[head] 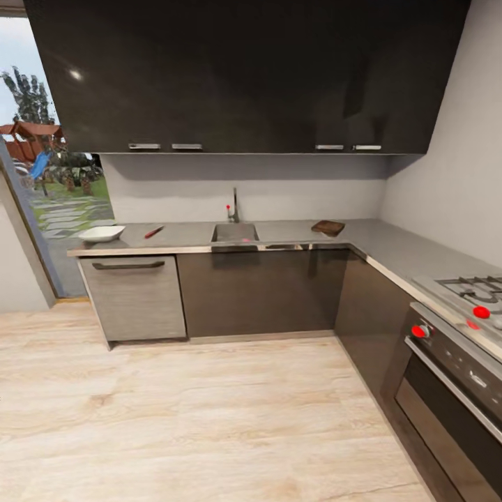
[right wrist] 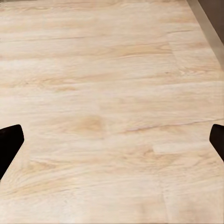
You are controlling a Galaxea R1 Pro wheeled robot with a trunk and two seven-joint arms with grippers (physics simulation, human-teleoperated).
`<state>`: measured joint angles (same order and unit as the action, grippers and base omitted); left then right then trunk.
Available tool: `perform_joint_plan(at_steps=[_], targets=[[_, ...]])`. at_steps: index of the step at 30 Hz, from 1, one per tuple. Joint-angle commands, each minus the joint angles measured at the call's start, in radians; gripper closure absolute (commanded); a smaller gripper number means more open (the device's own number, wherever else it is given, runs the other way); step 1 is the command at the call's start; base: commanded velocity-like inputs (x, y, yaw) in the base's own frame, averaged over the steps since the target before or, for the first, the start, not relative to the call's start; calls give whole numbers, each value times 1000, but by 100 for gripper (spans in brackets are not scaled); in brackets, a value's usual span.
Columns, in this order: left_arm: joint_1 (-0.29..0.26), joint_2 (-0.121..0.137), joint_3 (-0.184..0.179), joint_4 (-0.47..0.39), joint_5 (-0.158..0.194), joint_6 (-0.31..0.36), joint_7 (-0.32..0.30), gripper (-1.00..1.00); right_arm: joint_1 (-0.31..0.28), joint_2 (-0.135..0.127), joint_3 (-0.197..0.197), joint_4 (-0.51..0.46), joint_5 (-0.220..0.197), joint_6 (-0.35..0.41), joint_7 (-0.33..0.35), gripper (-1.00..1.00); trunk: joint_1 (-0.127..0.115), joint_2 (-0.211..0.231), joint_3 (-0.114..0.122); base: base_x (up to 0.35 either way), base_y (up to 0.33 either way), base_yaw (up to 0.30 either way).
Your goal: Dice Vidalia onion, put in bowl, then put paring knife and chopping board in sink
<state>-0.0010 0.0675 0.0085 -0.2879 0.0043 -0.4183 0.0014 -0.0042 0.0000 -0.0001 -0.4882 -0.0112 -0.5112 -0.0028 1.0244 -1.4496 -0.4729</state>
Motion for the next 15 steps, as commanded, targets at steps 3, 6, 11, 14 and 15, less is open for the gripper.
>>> perform_joint_plan(at_steps=[3, 6, 11, 14, 15], targets=[[0, 0, 1, 0, 0, -2, 0, -100, 0, 0, 0, 0, -1, -3, 0, -100, 1, 0, -2, 315, 0, 76], [0, 0, 1, 0, 0, -2, 0, -100, 0, 0, 0, 0, -1, -3, 0, -100, 1, 0, -3, 315, 0, 76], [1, 0, 1, 0, 0, -2, 0, -100, 0, 0, 0, 0, -1, -3, 0, -100, 1, 0, -3, 315, 0, 73], [0, 0, 1, 0, 1, -2, 0, -100, 0, 0, 0, 0, -1, -3, 0, -100, 1, 0, -3, 315, 0, 68], [0, 0, 1, 0, 0, -2, 0, -100, 0, 0, 0, 0, -1, -3, 0, -100, 1, 0, -3, 315, 0, 65]])
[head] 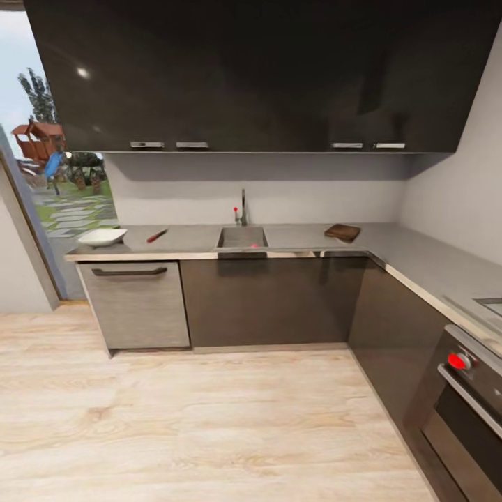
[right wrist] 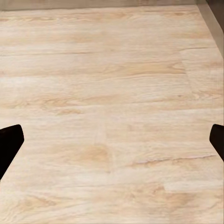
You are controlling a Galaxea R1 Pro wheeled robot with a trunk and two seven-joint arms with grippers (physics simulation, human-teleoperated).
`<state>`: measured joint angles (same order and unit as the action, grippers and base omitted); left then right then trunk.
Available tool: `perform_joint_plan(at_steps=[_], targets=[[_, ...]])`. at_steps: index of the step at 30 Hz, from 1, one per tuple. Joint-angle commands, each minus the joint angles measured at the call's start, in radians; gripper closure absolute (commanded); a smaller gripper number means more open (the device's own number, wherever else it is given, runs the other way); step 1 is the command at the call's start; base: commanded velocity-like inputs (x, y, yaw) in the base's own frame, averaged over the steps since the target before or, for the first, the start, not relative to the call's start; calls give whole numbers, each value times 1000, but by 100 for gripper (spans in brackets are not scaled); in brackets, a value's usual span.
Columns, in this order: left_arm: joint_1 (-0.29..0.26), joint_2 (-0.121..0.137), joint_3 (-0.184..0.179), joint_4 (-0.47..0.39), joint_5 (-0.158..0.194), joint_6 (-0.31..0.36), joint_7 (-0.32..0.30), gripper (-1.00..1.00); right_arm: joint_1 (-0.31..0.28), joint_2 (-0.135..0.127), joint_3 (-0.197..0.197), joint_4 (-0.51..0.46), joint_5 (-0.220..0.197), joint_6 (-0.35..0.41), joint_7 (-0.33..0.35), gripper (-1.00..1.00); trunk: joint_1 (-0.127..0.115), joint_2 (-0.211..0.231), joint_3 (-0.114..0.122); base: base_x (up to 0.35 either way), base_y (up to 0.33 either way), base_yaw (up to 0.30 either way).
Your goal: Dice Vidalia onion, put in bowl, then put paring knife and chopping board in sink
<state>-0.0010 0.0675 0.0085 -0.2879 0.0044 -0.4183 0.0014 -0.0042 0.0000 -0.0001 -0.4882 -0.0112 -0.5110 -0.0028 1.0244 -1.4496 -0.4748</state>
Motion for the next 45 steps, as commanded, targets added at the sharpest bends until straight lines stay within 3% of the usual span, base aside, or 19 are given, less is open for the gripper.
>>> perform_joint_plan(at_steps=[1, 21, 29, 35, 45], targets=[[0, 0, 1, 0, 0, -2, 0, -100, 0, 0, 0, 0, -1, -3, 0, -100, 1, 0, -1, 314, 0, 63], [0, -1, 1, -2, -1, -3, 0, -100, 0, 0, 0, 0, -1, -3, 0, -100, 1, 0, -1, 248, -3, 16], [0, -2, -2, -5, 0, -86, -1, -100, 0, 0, 0, 0, -1, -4, 0, -100, 1, 0, -1, 17, -2, 0], [0, -2, -1, -4, 1, -101, 0, -100, 0, 0, 0, 0, -1, -4, 0, -100, 1, 0, -1, 1, 0, 0], [0, -2, 0, -1, 2, -100, 1, -100, 0, 0, 1, 0, -1, -4, 0, -100, -38, 70, 30, 0, 0, 0]])
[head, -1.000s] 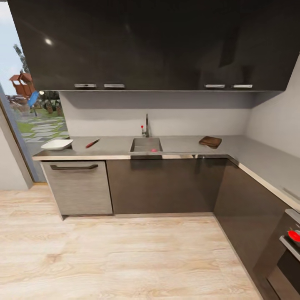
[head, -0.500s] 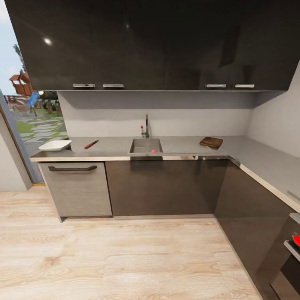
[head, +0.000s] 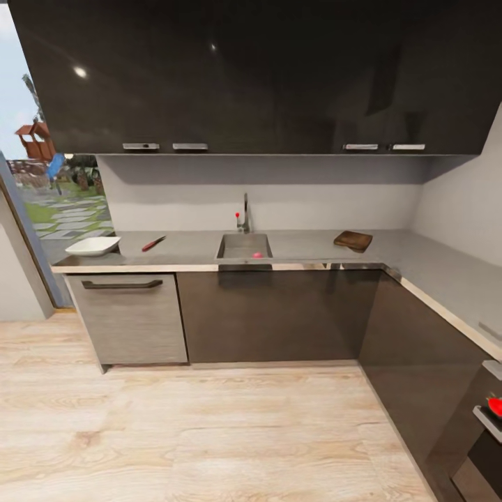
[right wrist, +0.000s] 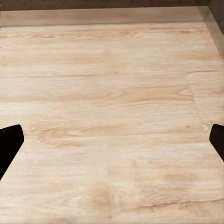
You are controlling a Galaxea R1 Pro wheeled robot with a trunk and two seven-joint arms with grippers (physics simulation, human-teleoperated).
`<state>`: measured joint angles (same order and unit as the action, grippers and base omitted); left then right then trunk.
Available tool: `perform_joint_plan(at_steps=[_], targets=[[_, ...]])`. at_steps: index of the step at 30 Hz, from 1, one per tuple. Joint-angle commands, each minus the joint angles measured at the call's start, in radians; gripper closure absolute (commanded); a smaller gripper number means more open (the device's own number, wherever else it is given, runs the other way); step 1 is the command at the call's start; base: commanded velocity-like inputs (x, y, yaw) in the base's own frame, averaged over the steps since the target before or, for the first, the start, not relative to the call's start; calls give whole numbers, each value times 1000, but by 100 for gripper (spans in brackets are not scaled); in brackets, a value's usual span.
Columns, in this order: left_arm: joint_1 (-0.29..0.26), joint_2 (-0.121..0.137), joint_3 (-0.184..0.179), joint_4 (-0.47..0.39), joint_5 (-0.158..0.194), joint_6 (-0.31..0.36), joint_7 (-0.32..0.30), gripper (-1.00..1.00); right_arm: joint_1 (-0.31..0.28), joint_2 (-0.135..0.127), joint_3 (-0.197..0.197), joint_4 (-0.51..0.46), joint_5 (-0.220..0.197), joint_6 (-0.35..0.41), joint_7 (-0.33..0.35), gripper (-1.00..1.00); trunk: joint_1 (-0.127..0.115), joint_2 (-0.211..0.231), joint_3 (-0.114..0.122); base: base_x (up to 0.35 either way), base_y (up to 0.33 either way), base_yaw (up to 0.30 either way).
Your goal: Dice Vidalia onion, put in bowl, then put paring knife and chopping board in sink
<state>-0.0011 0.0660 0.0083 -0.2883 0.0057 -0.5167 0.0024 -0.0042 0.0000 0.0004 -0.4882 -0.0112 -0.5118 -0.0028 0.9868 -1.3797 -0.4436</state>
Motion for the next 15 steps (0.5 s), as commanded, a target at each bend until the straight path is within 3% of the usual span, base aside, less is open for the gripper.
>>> perform_joint_plan(at_steps=[1, 15], targets=[[0, 0, 1, 0, 0, -2, 0, -100, 0, 0, 0, 0, -1, -3, 0, -100, -4, 7, 2, 0, 0, 0], [0, 0, 0, 5, 0, -2, 1, -100, 0, 0, 1, 0, -1, -3, 0, -100, -58, 105, 46, 0, 0, 0]])
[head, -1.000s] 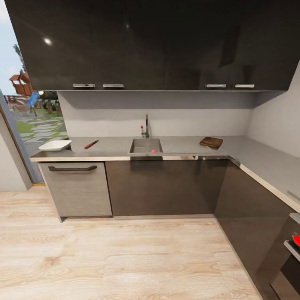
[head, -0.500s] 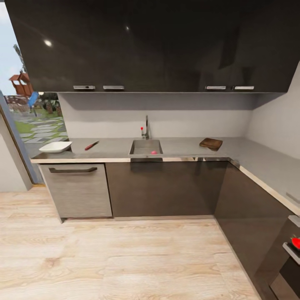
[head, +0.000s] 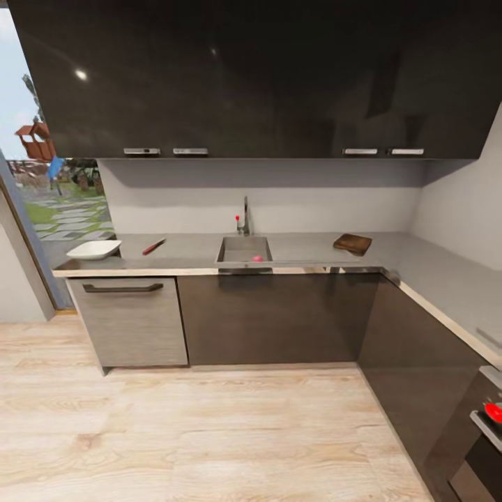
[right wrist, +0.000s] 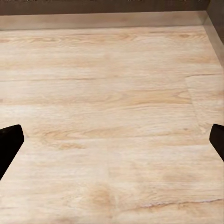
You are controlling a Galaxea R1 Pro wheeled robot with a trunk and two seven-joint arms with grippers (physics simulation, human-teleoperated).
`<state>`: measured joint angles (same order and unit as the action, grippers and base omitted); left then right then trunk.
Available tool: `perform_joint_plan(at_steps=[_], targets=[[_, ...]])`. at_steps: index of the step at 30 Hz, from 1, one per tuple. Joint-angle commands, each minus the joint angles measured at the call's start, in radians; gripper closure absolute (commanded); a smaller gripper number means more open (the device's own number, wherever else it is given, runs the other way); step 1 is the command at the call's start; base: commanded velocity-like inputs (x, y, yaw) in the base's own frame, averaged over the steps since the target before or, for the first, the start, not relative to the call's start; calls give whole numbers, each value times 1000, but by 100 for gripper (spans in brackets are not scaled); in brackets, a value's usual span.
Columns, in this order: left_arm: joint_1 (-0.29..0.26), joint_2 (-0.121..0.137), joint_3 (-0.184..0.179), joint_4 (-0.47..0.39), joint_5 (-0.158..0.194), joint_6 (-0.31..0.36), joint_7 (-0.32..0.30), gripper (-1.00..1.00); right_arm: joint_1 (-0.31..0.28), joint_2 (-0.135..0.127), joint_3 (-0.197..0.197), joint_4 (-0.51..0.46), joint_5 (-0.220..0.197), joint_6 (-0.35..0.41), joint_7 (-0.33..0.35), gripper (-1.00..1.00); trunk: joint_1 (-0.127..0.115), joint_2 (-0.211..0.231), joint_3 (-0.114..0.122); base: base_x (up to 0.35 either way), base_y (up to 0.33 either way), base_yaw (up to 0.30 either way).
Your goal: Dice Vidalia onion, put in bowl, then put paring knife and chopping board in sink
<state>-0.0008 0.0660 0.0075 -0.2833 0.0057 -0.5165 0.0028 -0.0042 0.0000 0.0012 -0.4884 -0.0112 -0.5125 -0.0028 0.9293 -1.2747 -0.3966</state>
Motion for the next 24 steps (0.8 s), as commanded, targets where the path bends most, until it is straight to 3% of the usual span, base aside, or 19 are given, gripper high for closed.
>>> perform_joint_plan(at_steps=[1, 24], targets=[[0, 0, 1, 1, 0, -2, 0, -100, 0, 0, 0, 0, -1, -3, 0, -100, -4, 7, 2, 0, 0, 0], [-1, 2, 2, 10, 0, -2, 0, -100, 0, -1, 0, 1, -1, -3, 0, -100, -92, 168, 74, 0, 0, 0]])
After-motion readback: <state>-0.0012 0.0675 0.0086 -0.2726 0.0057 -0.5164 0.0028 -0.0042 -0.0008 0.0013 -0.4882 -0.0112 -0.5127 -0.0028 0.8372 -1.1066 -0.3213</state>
